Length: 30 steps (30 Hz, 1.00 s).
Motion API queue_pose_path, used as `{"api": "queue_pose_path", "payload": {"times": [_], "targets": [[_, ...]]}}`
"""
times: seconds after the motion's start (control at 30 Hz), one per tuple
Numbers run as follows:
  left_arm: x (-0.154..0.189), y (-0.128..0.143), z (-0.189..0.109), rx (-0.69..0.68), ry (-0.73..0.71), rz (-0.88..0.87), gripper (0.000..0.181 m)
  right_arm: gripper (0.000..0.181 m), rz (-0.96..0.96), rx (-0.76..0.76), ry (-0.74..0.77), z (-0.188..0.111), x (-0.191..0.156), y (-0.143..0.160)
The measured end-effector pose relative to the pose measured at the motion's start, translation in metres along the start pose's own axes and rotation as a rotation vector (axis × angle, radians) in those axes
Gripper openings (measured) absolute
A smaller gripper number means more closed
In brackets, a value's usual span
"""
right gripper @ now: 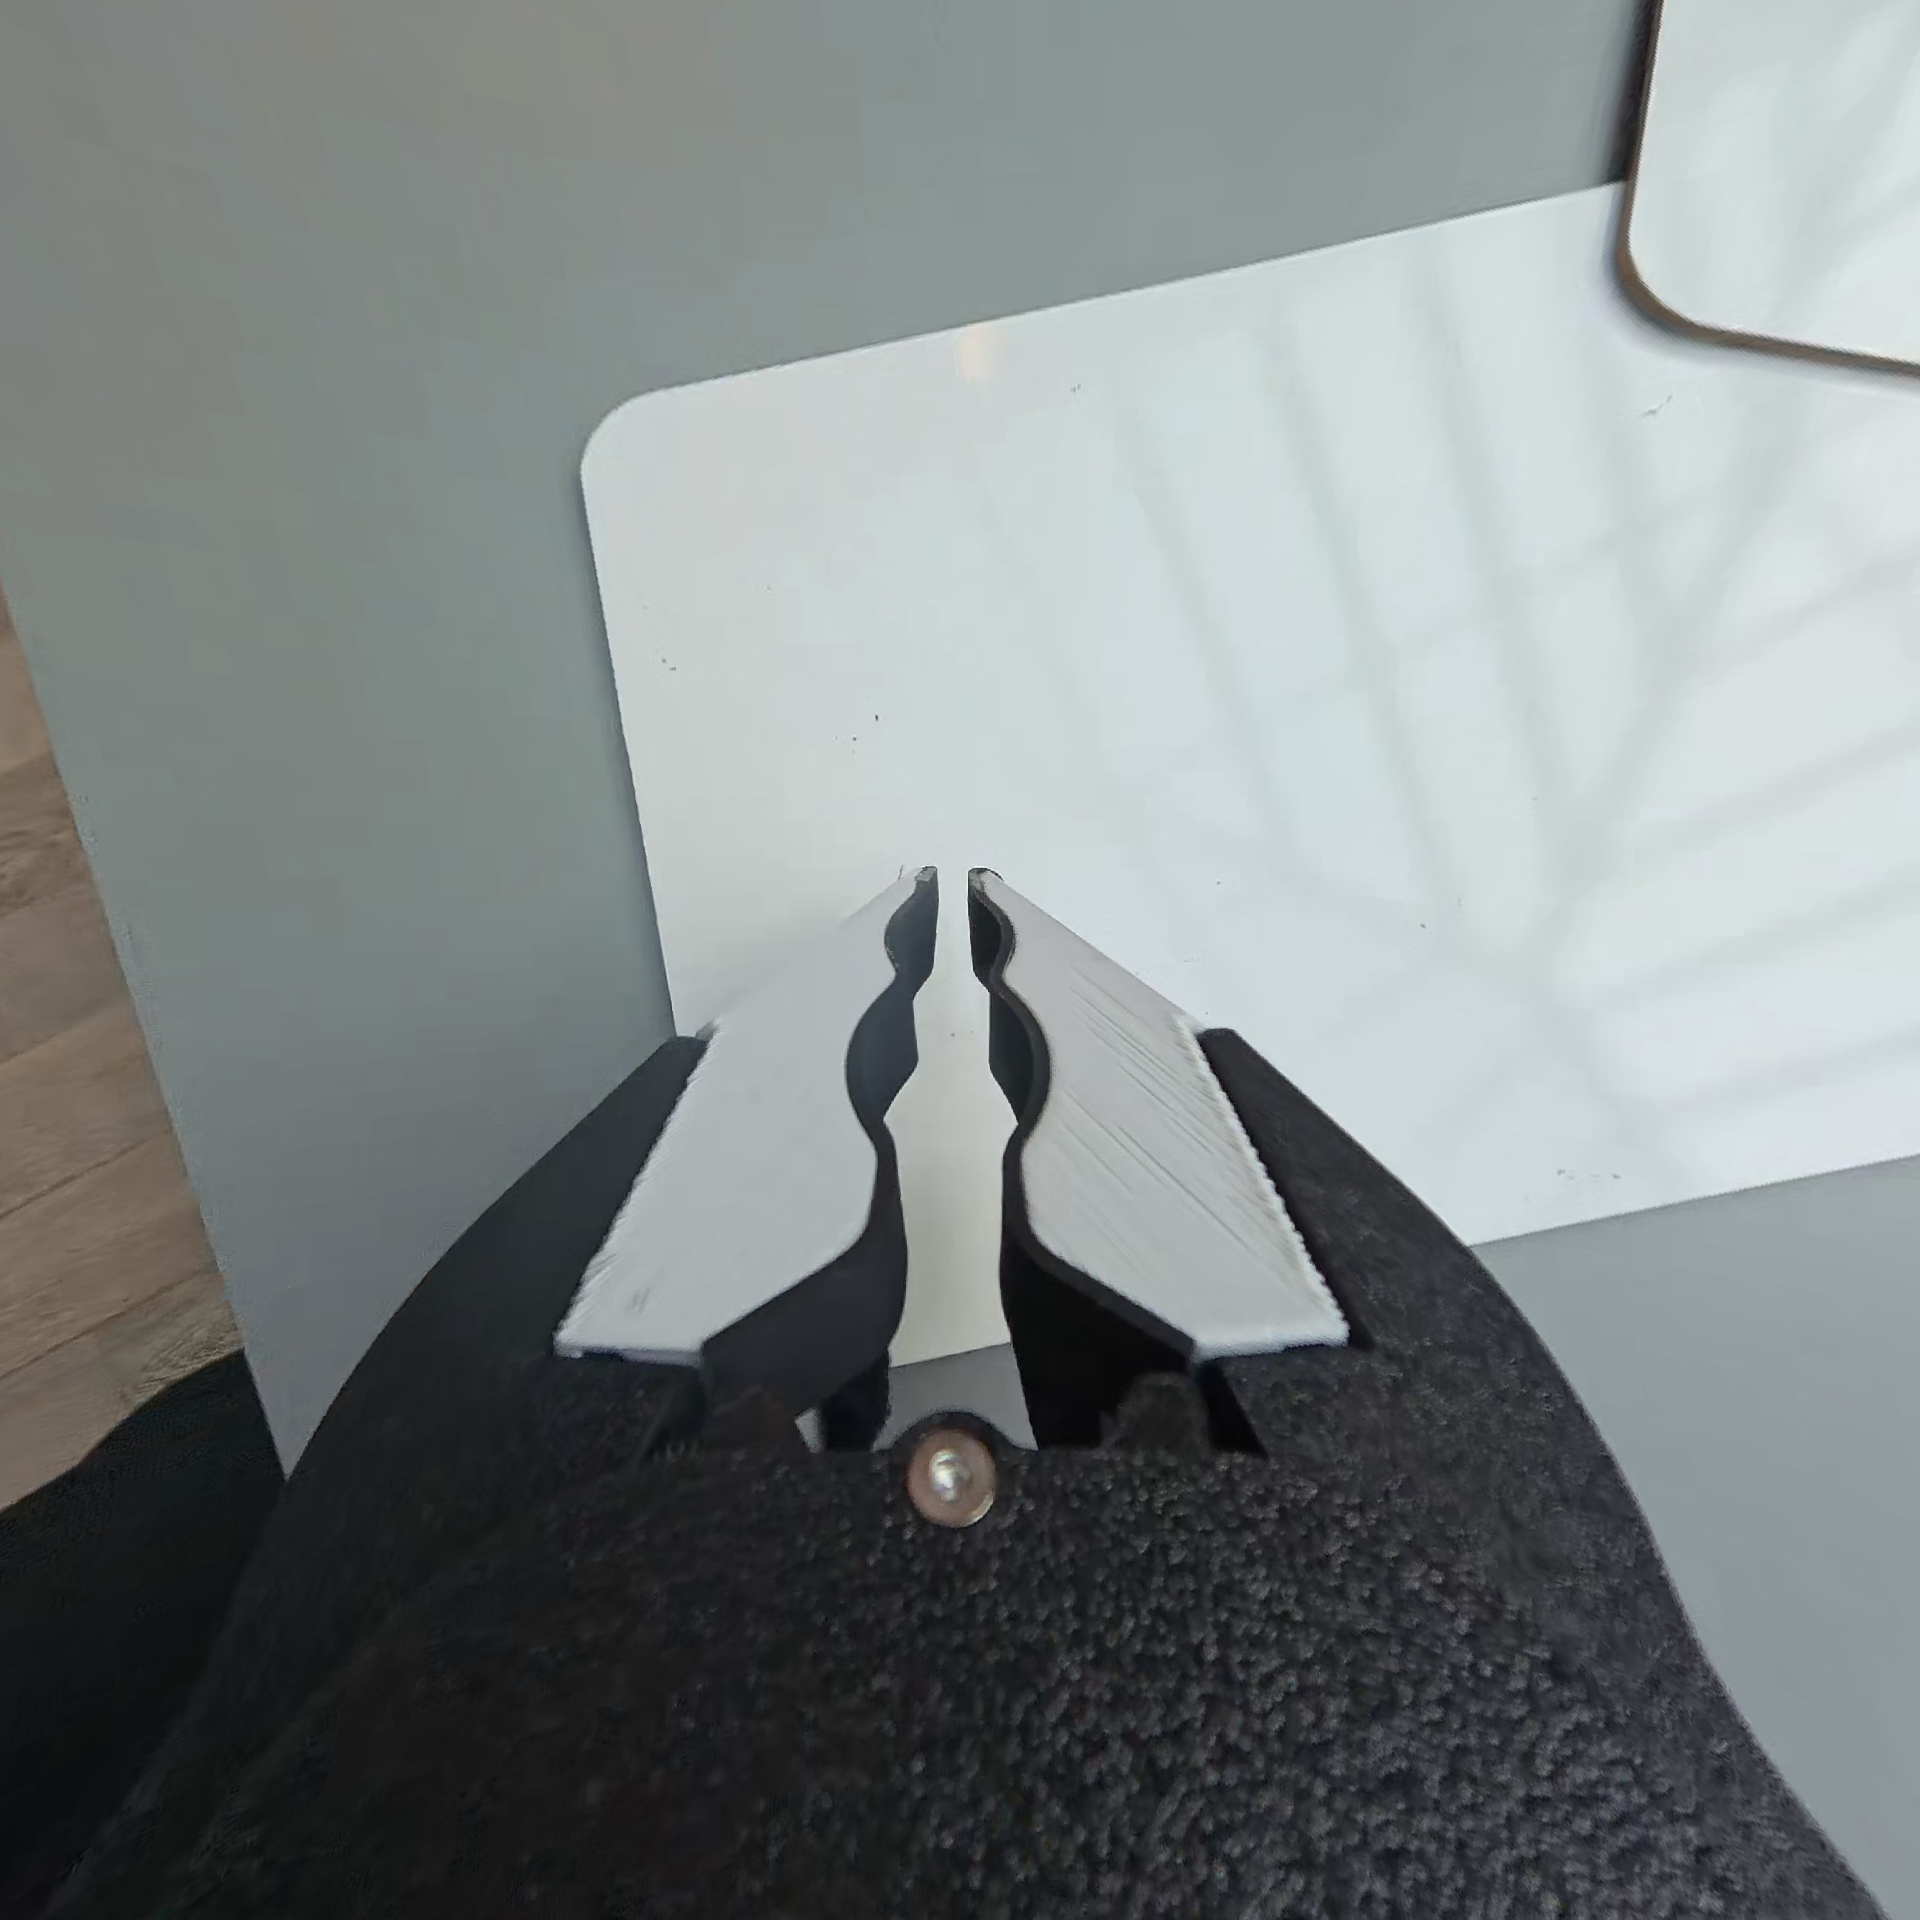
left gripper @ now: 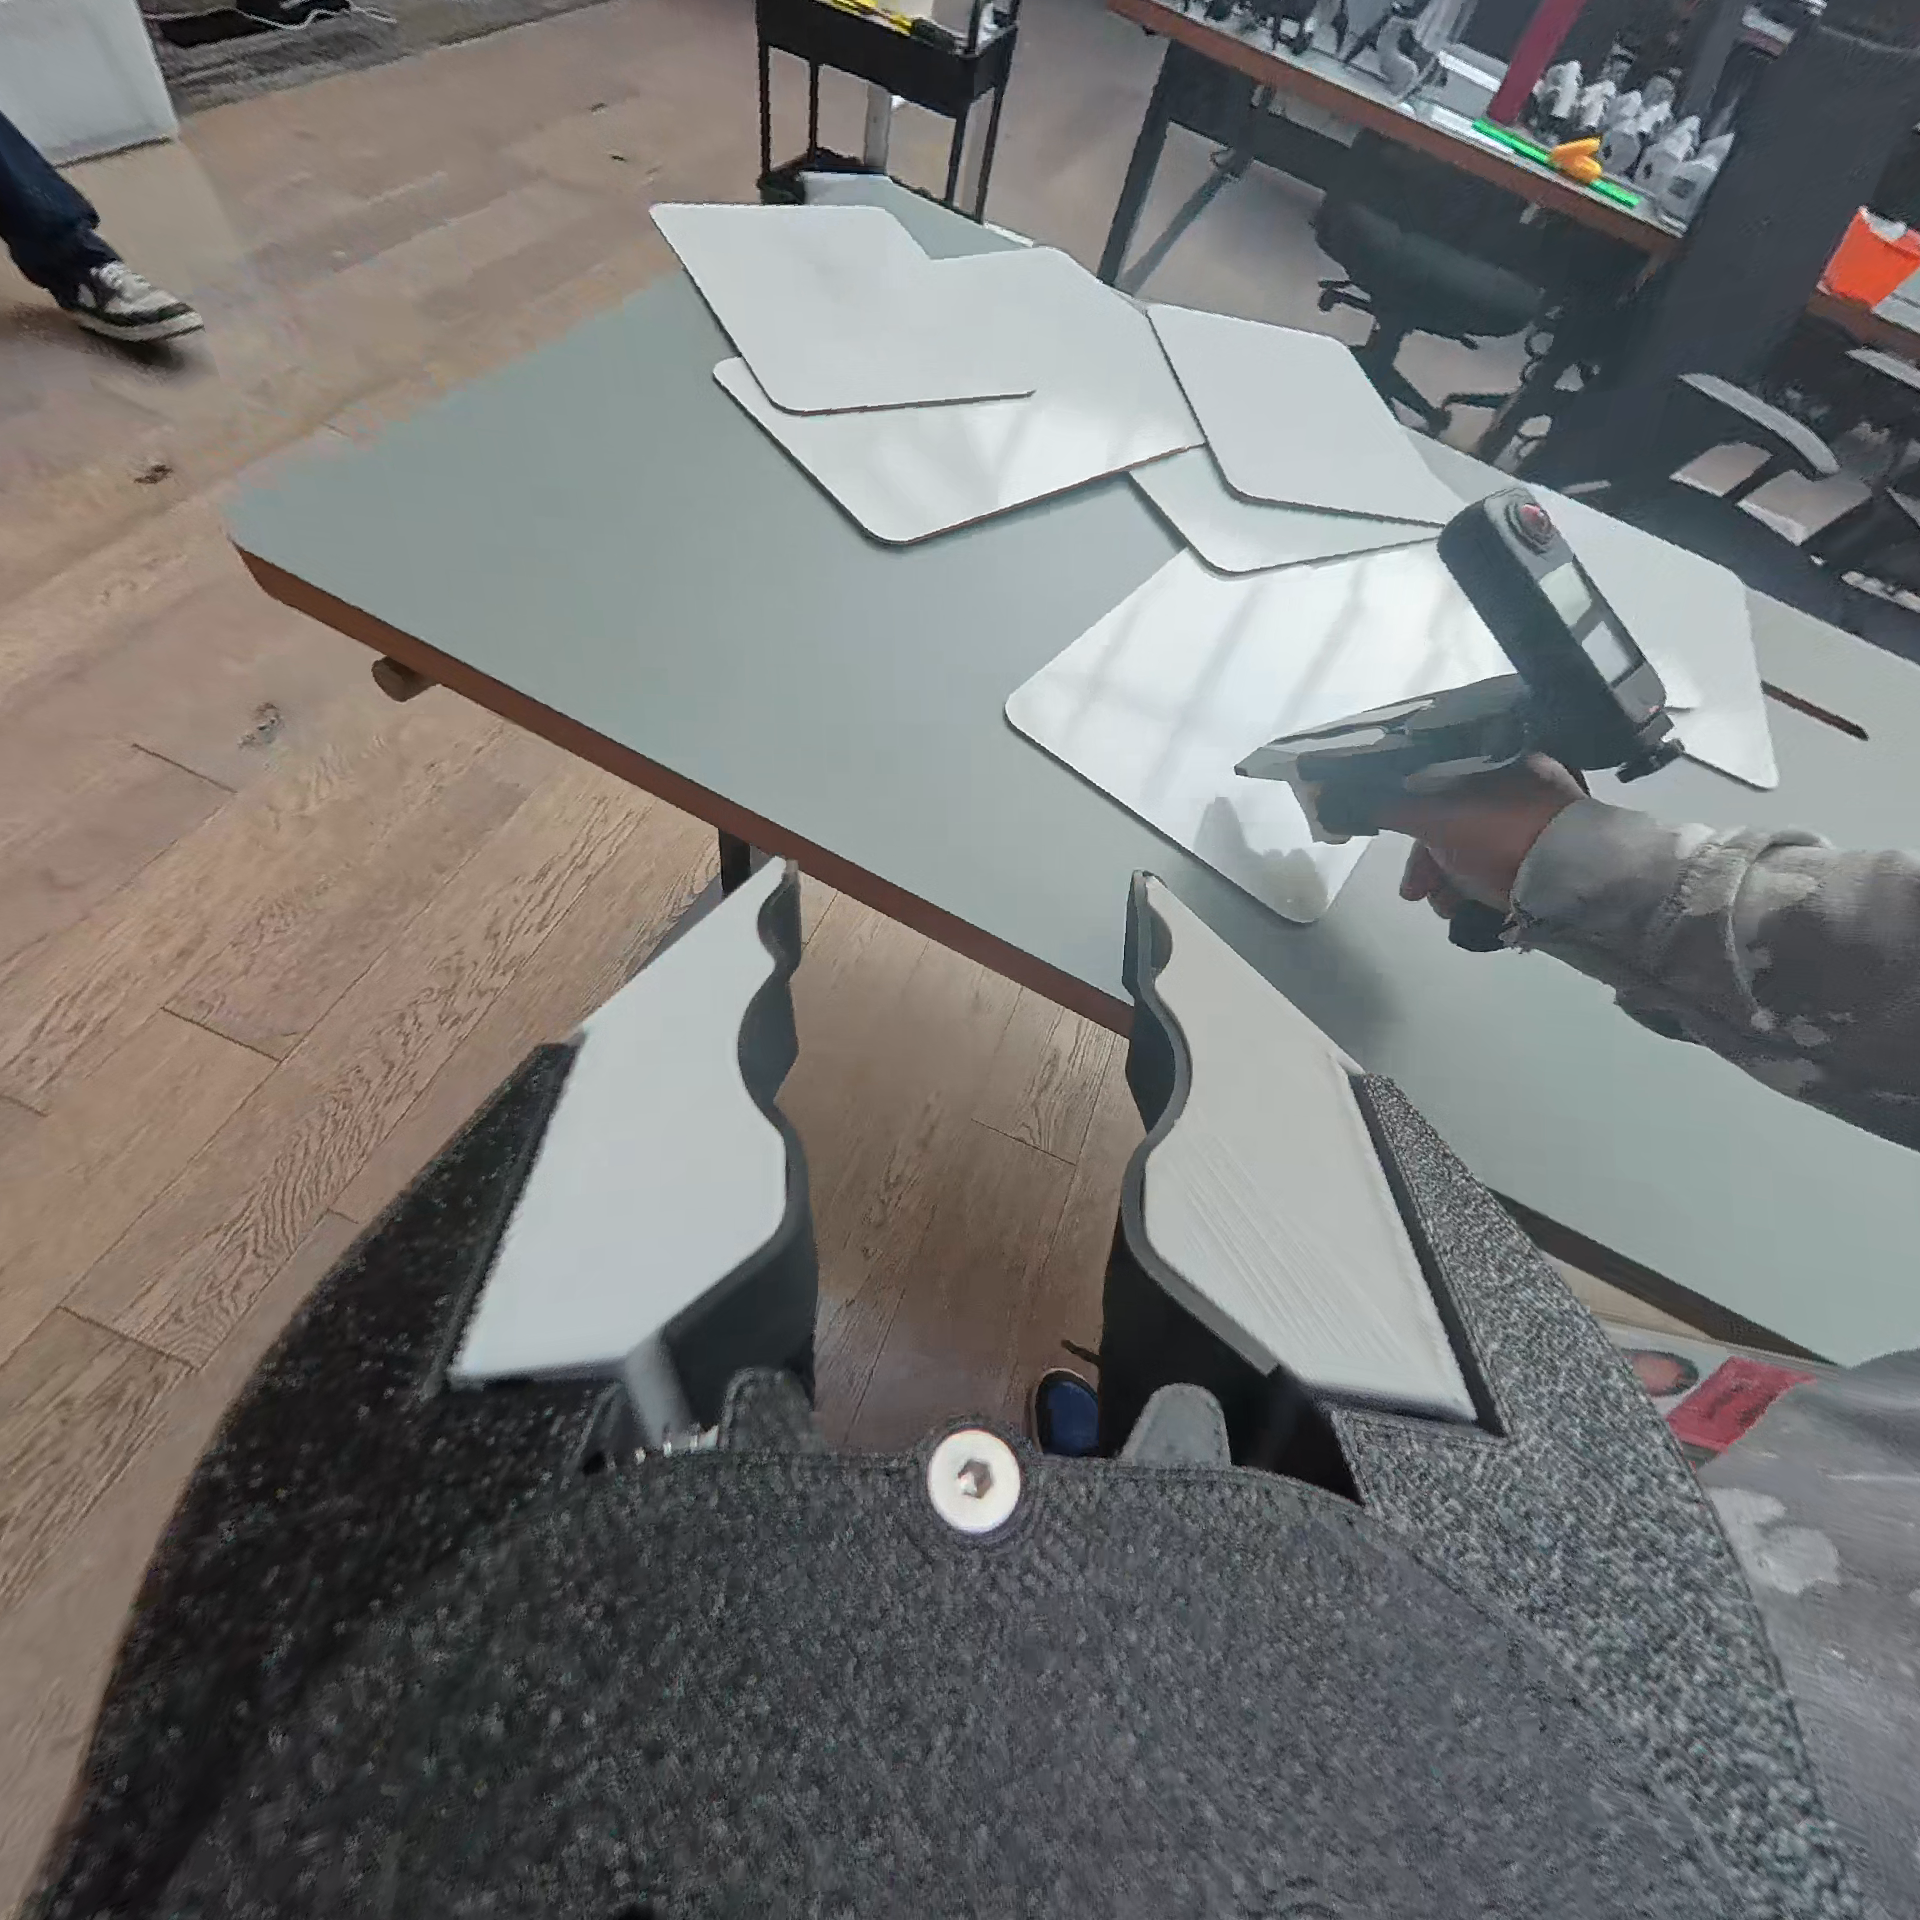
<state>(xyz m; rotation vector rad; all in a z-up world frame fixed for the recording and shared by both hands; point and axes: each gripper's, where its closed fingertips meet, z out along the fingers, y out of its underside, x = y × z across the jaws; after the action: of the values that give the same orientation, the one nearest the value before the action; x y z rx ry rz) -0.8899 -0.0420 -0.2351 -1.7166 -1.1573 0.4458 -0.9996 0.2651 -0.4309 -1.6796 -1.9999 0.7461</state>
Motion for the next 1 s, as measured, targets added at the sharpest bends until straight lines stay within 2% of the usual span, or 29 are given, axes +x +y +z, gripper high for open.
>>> {"api": "queue_pose_path", "payload": {"times": [0.1,0.3,0.6,0.63,0.77,0.83,0.9,1.0], "targets": [[-0.019,-0.014,0.035,-0.043,0.128,0.082,0.062,0.0,0.057,-0.082,0.051,0.008,-0.005,0.025],[-0.028,-0.024,0.08,-0.167,0.425,0.24,0.062,0.0,0.178,-0.095,0.166,-0.033,-0.017,0.076],[0.008,0.019,0.093,-0.305,0.734,0.32,0.062,0.0,0.477,-0.102,0.435,-0.124,-0.049,0.185],[0.014,0.024,0.093,-0.317,0.757,0.326,0.062,0.005,0.523,-0.078,0.46,-0.133,-0.052,0.194],[0.038,0.036,0.093,-0.353,0.837,0.355,0.062,0.075,0.898,0.154,0.514,-0.18,-0.074,0.22],[0.048,0.038,0.092,-0.364,0.866,0.378,0.062,0.088,1.119,0.268,0.473,-0.188,-0.1,0.243],[0.057,0.039,0.09,-0.376,0.89,0.406,0.062,0.099,1.294,0.345,0.413,-0.179,-0.121,0.262],[0.069,0.042,0.086,-0.387,0.917,0.456,0.061,0.109,1.529,0.538,0.198,-0.152,-0.13,0.252]]}}
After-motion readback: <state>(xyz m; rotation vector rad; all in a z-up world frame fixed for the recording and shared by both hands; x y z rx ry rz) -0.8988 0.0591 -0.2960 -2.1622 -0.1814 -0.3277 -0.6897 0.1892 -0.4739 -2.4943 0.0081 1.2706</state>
